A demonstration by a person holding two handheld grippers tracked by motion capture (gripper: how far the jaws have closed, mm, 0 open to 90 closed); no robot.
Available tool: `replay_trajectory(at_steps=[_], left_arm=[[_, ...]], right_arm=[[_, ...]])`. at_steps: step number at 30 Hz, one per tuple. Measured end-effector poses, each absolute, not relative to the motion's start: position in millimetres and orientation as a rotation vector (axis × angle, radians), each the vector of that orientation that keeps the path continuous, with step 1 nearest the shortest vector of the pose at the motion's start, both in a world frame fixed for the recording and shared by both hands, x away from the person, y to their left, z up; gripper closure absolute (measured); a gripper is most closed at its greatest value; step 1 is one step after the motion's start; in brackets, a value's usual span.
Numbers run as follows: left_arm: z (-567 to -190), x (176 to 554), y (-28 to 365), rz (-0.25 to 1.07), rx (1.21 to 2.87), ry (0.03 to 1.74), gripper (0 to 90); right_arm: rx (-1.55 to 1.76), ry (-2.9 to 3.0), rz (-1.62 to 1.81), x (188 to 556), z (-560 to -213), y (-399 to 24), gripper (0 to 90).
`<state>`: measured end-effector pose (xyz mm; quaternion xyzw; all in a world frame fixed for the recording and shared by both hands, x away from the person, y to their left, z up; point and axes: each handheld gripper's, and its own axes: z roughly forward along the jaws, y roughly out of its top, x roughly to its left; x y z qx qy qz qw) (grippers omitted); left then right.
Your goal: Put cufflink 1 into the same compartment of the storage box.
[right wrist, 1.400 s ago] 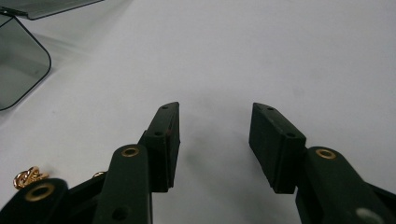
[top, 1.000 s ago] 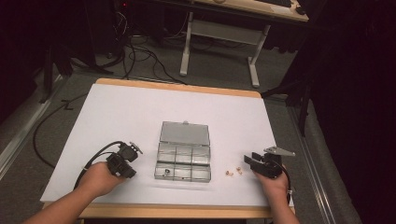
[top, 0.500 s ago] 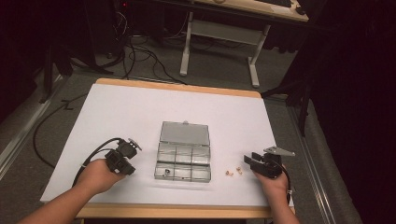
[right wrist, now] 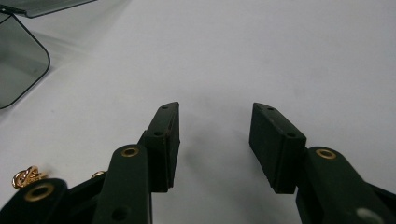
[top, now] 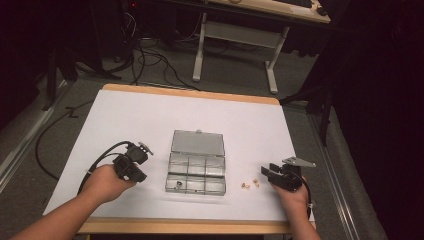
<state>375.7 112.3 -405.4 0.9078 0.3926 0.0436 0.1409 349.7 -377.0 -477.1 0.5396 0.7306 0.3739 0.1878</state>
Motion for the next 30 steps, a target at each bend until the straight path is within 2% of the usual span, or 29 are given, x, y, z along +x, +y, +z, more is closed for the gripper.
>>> replay_trajectory(at_steps=[11, 30], left_arm=[[-388, 381, 107, 0.132, 2.622, 1.124, 73.5], [-381, 381, 84, 0.093, 2.628, 1.063, 73.5]], right_arm=[[1.518, 2.055, 1.053, 350, -477, -377, 53.6], [1.513, 2.059, 1.054, 350, -477, -378, 53.7]])
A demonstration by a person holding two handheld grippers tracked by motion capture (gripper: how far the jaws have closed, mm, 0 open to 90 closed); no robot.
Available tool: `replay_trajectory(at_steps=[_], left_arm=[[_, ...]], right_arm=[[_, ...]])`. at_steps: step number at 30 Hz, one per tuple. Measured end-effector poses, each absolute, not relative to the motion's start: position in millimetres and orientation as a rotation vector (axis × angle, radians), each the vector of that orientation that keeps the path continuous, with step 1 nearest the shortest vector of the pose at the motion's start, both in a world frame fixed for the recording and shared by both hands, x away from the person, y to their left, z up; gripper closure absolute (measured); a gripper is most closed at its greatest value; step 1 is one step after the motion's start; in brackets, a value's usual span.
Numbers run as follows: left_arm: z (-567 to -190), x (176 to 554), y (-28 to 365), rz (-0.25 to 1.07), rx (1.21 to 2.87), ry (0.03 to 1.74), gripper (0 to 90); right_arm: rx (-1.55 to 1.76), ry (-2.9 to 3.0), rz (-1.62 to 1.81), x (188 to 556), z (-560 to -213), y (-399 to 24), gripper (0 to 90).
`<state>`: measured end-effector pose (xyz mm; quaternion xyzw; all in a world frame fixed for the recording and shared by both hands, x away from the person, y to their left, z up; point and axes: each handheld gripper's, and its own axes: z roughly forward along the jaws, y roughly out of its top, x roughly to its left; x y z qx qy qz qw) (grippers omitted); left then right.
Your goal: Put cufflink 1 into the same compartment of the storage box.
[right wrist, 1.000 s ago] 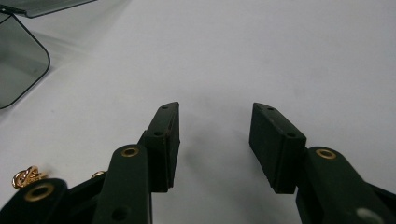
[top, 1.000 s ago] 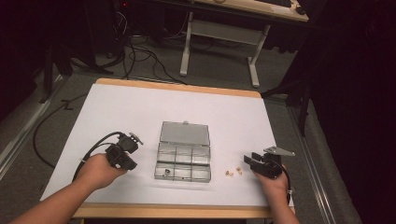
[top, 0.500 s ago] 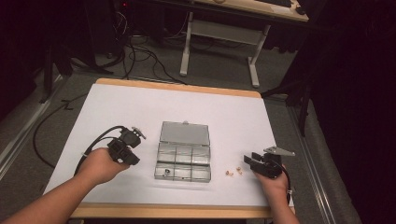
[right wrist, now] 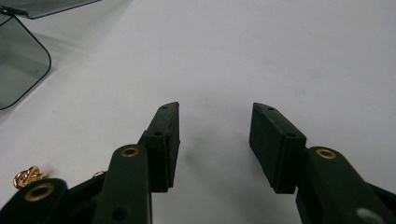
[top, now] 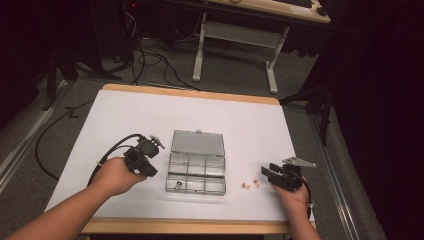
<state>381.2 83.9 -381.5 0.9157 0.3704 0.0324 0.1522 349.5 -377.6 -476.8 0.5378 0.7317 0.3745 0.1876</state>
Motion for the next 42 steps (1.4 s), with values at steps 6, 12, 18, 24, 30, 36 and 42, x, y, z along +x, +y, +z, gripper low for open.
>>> replay_trajectory(at_steps=[6, 12, 18, 24, 30, 36, 42], left_arm=[[-380, 382, 76, 0.097, 2.637, 1.038, 73.5], [-383, 381, 65, 0.082, 2.653, 1.018, 73.5], [-383, 381, 56, 0.07, 2.657, 0.992, 73.5], [-384, 380, 44, 0.062, 2.667, 0.96, 73.5], [-386, 380, 35, 0.052, 2.664, 0.942, 73.5], [-388, 379, 24, 0.038, 2.673, 0.912, 73.5], [-392, 379, 17, 0.036, 2.681, 0.904, 73.5]], right_arm=[[1.511, 2.059, 1.055, 350, -477, -378, 53.7], [1.513, 2.057, 1.053, 350, -477, -377, 53.7], [1.513, 2.057, 1.055, 350, -477, -377, 53.7], [1.514, 2.06, 1.054, 350, -477, -378, 53.7], [1.511, 2.06, 1.056, 350, -477, -378, 53.7], [1.512, 2.06, 1.056, 349, -477, -378, 53.7], [1.511, 2.06, 1.058, 349, -477, -378, 53.7]])
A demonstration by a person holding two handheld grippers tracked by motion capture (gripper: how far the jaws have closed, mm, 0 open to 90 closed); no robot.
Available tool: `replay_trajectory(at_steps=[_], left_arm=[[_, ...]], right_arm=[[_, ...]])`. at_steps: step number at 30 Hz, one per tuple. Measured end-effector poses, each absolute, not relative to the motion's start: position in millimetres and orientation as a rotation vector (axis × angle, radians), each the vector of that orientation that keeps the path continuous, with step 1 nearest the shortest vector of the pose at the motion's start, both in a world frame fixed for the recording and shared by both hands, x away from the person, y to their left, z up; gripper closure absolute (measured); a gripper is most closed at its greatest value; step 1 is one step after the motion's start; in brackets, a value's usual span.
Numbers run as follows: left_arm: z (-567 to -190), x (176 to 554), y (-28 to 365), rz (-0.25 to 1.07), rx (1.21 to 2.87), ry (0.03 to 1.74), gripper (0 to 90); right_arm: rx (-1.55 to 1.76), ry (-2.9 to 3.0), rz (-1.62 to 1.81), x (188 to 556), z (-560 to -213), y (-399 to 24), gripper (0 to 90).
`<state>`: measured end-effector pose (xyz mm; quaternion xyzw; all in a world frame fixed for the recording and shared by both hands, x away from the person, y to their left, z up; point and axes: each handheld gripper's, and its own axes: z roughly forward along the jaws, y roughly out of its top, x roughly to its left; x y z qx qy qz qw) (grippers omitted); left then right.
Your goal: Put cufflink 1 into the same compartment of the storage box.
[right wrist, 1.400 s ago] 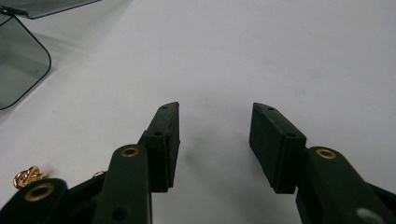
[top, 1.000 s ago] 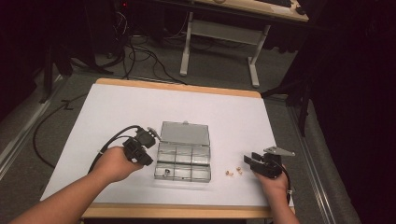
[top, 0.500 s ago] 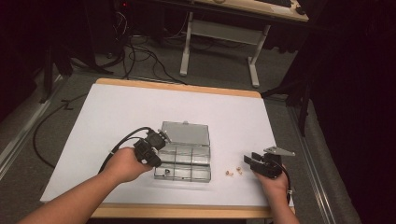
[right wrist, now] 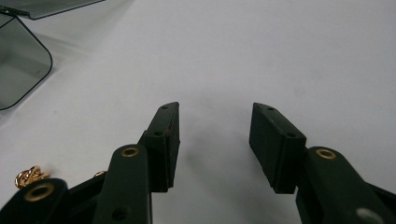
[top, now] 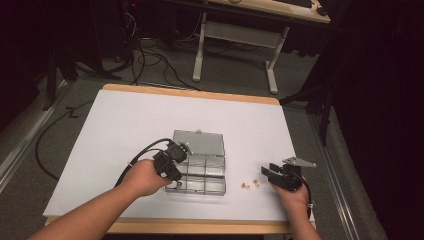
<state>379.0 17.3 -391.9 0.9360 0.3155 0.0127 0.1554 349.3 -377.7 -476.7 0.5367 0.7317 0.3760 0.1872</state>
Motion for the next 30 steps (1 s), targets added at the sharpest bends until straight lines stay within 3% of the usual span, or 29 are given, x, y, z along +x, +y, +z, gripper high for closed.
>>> replay_trajectory(at_steps=[30], left_arm=[[-416, 381, 11, 0.052, 2.717, 0.925, 73.3]], right_arm=[[1.51, 2.063, 1.06, 350, -477, -378, 53.7]])
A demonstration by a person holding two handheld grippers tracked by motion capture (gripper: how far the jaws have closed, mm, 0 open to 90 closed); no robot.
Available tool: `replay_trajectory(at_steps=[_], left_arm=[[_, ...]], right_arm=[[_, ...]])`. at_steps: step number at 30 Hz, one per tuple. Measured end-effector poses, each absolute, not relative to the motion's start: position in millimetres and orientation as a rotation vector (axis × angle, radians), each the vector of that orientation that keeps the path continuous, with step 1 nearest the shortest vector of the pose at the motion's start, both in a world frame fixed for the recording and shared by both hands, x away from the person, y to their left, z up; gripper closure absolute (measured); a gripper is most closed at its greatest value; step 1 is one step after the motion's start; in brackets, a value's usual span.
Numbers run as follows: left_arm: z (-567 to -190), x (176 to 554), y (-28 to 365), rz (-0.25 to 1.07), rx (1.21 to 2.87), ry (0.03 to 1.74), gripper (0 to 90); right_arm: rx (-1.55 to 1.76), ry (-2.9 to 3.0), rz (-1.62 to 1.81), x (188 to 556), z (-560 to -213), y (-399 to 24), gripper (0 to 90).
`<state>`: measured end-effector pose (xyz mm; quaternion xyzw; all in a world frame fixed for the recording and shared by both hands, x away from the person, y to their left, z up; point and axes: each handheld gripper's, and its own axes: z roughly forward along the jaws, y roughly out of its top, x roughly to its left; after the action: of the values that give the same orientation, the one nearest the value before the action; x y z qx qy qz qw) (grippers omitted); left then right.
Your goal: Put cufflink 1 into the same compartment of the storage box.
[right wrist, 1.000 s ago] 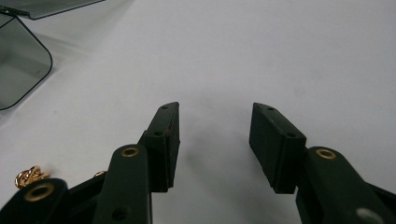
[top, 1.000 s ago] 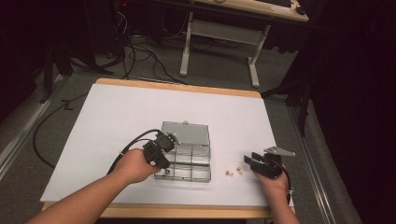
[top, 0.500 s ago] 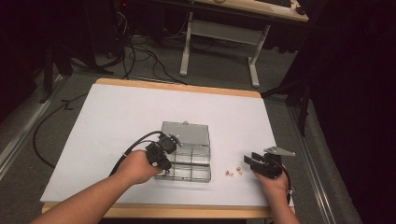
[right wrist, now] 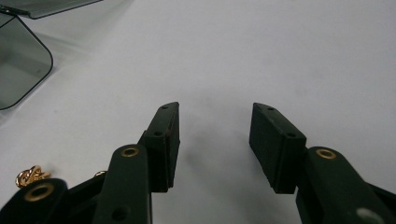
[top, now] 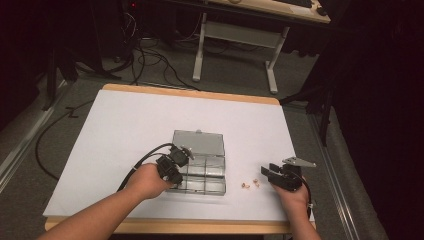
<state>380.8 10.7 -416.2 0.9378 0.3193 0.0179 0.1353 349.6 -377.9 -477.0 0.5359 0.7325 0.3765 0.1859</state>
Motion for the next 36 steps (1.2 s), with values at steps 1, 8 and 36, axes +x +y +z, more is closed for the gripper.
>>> replay_trajectory(at_steps=[1, 8, 36], left_arm=[[-417.5, 380.9, 10.5, 0.054, 2.717, 0.929, 73.3], [-422.3, 381.3, 9.7, 0.043, 2.73, 0.934, 73.2], [-424.6, 383.1, 11.7, -0.006, 2.719, 0.949, 70.8]], right_arm=[[1.51, 2.063, 1.062, 349.6, -477.1, -377.9, 53.7], [1.513, 2.062, 1.064, 349.6, -477.1, -378.0, 53.6], [1.515, 2.062, 1.061, 349.8, -477.3, -377.5, 53.5]])
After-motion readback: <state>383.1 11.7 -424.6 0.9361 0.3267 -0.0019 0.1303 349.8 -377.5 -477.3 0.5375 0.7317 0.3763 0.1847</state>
